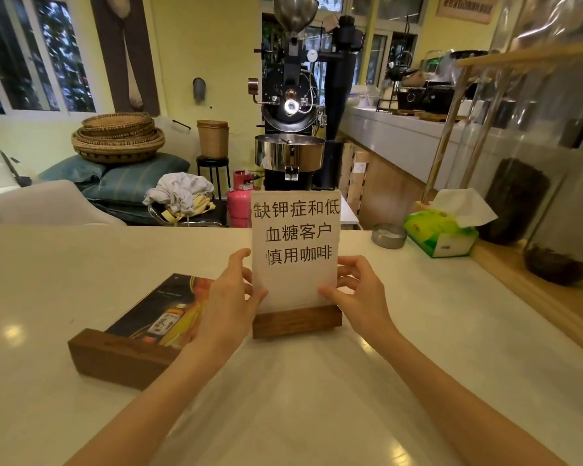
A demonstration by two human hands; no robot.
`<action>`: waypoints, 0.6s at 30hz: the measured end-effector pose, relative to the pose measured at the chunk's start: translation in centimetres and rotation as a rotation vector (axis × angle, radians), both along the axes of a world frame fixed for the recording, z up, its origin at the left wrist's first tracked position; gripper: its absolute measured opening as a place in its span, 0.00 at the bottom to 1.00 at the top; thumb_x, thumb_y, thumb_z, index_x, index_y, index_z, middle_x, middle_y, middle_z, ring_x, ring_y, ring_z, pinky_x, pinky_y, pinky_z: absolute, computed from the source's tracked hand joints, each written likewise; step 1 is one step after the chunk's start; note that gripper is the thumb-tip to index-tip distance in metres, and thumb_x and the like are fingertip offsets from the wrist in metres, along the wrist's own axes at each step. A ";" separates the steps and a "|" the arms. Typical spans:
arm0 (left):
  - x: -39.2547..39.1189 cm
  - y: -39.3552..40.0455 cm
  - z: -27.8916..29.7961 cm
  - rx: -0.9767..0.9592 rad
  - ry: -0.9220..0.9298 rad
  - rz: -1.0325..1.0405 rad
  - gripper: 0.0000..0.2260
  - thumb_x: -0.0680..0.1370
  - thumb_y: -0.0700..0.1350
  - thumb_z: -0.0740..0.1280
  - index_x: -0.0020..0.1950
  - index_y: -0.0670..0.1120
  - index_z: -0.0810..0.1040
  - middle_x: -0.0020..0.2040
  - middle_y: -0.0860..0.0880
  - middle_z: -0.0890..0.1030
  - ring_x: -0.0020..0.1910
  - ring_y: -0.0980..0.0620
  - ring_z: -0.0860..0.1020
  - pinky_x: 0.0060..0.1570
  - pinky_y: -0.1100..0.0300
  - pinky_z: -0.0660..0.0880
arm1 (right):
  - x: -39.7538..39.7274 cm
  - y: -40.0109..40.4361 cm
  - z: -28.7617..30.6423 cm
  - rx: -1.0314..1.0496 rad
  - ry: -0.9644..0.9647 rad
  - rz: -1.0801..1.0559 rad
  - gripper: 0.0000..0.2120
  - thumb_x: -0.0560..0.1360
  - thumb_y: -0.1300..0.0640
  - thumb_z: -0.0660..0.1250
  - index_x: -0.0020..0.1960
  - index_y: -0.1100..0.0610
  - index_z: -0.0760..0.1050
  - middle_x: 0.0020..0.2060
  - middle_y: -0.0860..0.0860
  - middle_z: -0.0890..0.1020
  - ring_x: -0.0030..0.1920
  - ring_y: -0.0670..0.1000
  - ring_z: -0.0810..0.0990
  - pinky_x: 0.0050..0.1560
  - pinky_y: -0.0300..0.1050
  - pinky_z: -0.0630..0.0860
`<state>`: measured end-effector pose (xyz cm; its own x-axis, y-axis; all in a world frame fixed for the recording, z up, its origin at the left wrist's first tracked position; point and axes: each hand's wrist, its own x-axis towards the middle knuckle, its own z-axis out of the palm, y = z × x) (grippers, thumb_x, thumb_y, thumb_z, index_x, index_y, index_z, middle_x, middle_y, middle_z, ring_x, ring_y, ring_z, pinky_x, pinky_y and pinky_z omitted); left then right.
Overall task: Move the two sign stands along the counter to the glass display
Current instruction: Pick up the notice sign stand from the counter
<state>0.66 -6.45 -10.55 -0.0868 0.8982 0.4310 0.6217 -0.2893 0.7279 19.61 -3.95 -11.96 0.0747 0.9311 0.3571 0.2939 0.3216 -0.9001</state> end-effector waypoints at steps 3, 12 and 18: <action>0.3 -0.9 -0.6 0.039 0.016 0.015 0.25 0.73 0.40 0.67 0.67 0.46 0.61 0.46 0.52 0.72 0.44 0.53 0.75 0.43 0.60 0.74 | 0.0 -0.7 -0.4 0.028 -0.005 -0.010 0.20 0.67 0.61 0.73 0.52 0.52 0.67 0.44 0.38 0.76 0.43 0.44 0.80 0.39 0.33 0.80; 0.7 -2.2 -1.5 0.046 -0.003 0.007 0.22 0.75 0.41 0.64 0.65 0.46 0.60 0.49 0.53 0.70 0.47 0.55 0.72 0.37 0.72 0.68 | 0.4 -1.8 -1.0 0.000 0.006 -0.002 0.19 0.68 0.60 0.72 0.52 0.53 0.66 0.43 0.38 0.75 0.42 0.42 0.79 0.35 0.27 0.77; 0.3 -2.4 -1.0 -0.012 -0.022 -0.046 0.21 0.74 0.42 0.65 0.64 0.48 0.61 0.51 0.52 0.71 0.49 0.54 0.74 0.40 0.68 0.72 | 0.0 -2.5 -0.7 0.043 -0.106 -0.125 0.25 0.66 0.57 0.74 0.57 0.53 0.65 0.49 0.45 0.74 0.48 0.47 0.76 0.45 0.31 0.74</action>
